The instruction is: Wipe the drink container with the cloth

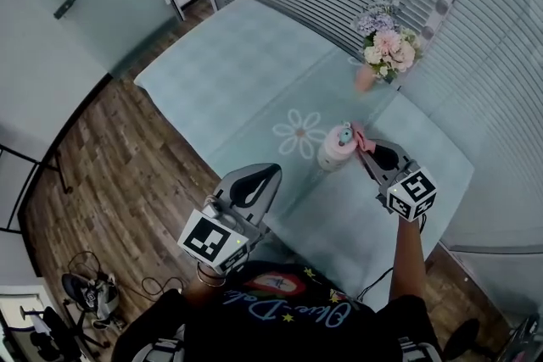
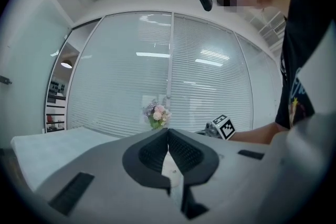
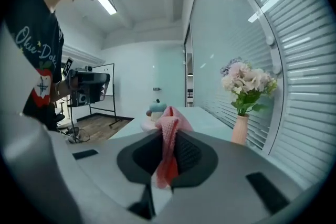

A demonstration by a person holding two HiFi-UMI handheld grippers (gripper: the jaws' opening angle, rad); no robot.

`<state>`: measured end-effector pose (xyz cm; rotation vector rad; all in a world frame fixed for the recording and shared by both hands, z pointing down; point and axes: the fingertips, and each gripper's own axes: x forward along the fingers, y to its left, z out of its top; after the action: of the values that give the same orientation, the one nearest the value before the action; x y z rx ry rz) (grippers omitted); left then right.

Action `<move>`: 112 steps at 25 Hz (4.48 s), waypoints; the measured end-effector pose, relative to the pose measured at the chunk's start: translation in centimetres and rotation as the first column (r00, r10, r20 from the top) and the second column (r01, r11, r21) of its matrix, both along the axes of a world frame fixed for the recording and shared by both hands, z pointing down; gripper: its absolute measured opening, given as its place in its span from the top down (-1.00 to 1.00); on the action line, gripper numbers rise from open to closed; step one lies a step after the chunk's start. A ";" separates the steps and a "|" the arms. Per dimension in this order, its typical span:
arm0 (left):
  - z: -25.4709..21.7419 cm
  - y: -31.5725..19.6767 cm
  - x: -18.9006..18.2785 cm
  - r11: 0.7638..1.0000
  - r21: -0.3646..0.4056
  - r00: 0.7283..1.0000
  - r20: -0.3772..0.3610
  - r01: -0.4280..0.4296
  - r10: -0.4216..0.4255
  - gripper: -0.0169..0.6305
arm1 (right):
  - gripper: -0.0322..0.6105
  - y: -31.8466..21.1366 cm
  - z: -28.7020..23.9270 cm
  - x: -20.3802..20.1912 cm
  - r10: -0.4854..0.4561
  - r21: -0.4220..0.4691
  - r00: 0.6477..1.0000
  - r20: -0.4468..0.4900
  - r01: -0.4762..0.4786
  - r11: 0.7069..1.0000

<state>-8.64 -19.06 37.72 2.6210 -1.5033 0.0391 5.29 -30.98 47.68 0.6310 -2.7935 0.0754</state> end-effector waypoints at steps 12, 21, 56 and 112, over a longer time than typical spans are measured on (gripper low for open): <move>1.0 0.4 -2.0 0.999 -0.023 0.999 0.002 0.044 -0.044 0.93 | 0.81 -0.7 3.1 0.0 -0.030 -0.177 0.995 0.098 0.047 0.983; 0.7 1.0 -2.2 0.998 -0.026 0.998 0.018 0.057 -0.057 0.93 | 0.81 -0.9 5.9 0.3 -0.003 -0.241 1.000 0.030 0.010 0.970; 0.3 -1.1 0.3 0.998 -0.002 0.998 -0.001 -0.071 0.071 0.93 | 0.81 -0.1 1.7 3.3 0.315 -0.198 0.941 0.122 -0.287 0.937; 2.2 -2.5 -3.7 0.959 0.036 0.955 -0.089 -0.283 0.285 0.93 | 0.80 5.3 1.3 0.2 0.609 -0.158 0.789 0.081 -0.593 0.789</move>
<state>-12.38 -21.61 39.97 2.7923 -1.0950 -0.0741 5.47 -25.66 48.99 1.5109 -2.5488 0.4282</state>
